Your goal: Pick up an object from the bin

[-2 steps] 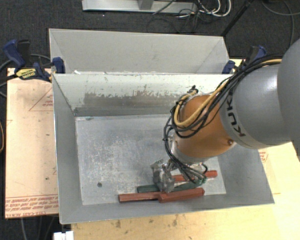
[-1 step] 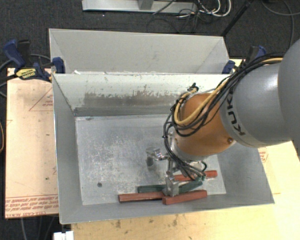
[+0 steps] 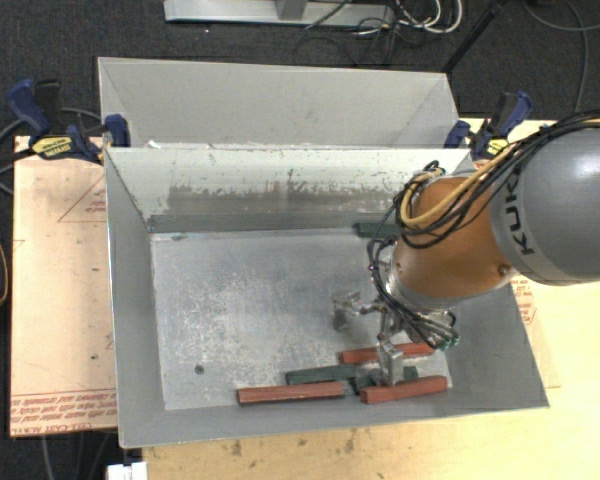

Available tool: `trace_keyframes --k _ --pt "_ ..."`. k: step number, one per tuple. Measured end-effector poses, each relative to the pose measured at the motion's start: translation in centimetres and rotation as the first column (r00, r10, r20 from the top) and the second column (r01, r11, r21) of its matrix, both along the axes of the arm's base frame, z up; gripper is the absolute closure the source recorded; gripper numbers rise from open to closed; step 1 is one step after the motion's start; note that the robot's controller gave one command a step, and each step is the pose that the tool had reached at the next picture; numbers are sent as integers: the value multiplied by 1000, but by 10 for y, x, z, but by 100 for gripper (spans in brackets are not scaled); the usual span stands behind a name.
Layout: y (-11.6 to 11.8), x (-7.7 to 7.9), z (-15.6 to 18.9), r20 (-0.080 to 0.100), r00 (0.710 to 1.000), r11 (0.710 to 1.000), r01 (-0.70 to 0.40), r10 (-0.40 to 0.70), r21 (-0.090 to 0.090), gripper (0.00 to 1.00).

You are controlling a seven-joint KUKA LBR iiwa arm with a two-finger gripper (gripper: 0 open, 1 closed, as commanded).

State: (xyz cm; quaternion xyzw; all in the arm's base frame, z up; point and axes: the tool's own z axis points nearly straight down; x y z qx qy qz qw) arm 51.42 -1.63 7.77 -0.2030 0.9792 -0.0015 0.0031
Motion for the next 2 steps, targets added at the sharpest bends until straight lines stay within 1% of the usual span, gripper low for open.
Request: trace_keyframes --k 1,2 --pt "4 -1 1 -6 1000 1000 -5 5 2 100" --pt "-19 -24 142 3 1000 1000 23 -23 2 100"
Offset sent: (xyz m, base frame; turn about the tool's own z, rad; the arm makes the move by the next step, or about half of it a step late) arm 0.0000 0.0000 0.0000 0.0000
